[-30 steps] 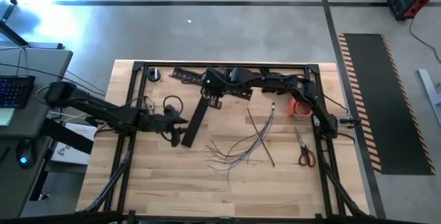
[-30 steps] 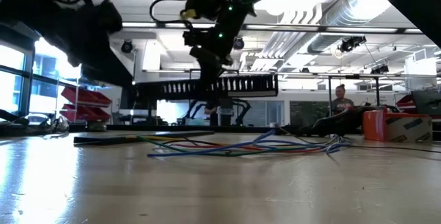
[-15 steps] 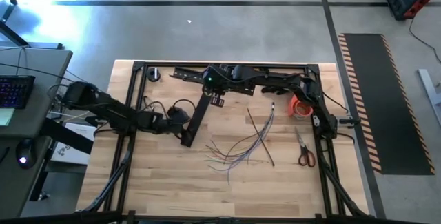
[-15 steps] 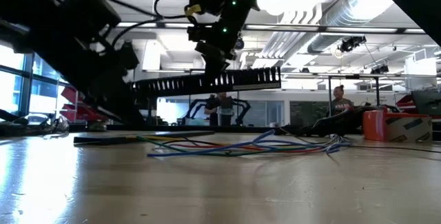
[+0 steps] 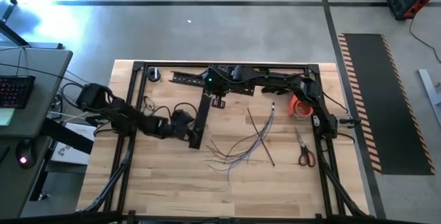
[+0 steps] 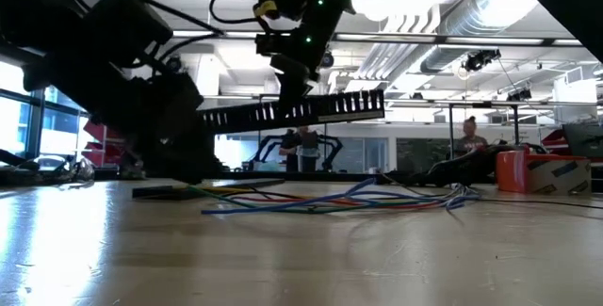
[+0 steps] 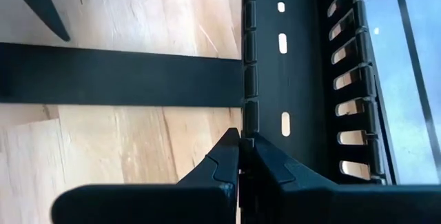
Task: Ziptie cables
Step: Move the black cable duct to the top left of the table
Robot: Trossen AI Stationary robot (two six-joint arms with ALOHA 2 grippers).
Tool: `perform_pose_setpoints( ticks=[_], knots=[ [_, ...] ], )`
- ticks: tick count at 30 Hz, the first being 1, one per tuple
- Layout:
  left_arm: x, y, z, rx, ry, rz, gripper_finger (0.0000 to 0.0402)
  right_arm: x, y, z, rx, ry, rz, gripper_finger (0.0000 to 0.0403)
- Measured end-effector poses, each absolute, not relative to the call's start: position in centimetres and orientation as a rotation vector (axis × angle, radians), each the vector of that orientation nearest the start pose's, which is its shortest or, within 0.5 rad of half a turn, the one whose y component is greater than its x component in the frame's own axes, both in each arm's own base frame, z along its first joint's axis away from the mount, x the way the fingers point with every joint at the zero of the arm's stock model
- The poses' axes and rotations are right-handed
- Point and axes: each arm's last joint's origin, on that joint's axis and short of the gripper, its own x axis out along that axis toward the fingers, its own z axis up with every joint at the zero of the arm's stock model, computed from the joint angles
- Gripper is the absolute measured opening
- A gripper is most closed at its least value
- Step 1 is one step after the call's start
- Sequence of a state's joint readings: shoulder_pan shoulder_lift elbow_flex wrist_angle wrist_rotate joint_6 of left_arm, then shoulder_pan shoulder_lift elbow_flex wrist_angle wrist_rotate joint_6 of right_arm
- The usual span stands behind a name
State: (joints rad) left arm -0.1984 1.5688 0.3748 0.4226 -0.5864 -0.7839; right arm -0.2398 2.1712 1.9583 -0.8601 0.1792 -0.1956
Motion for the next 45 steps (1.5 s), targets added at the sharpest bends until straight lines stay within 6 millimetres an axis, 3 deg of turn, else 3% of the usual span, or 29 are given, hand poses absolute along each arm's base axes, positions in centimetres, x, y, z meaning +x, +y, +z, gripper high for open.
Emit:
perform_pose_setpoints(
  ticks=[5,12,17,24,29,36,45],
  knots=[
    [24.1,-3.8,9.6,-0.429,0.469,0.690,0.0298,45.3,-11.4,24.3,-0.172,1.123,-0.246,0.0000],
    [26.1,-4.0,7.2,-0.420,0.485,0.813,0.0298,45.3,-11.2,24.3,-0.195,1.122,-0.195,0.0000],
    [26.1,-4.0,6.9,-0.428,0.550,0.867,0.0288,45.4,-10.9,24.3,-0.191,1.123,-0.174,0.0000],
    [25.0,-4.3,6.7,-0.454,0.587,0.939,0.0240,45.4,-10.4,24.2,-0.195,1.136,-0.150,0.0000],
    [23.6,-5.4,6.8,-0.402,0.607,0.985,0.0192,45.2,-10.2,24.1,-0.189,1.160,-0.144,0.0000],
    [18.9,-6.3,8.4,-0.292,0.724,1.111,0.0129,45.1,-10.2,24.2,-0.192,1.165,-0.142,0.0000],
    [15.0,-7.5,9.4,-0.436,0.726,1.122,0.0093,44.2,-11.9,24.0,-0.171,1.182,-0.047,0.0000]
  ],
)
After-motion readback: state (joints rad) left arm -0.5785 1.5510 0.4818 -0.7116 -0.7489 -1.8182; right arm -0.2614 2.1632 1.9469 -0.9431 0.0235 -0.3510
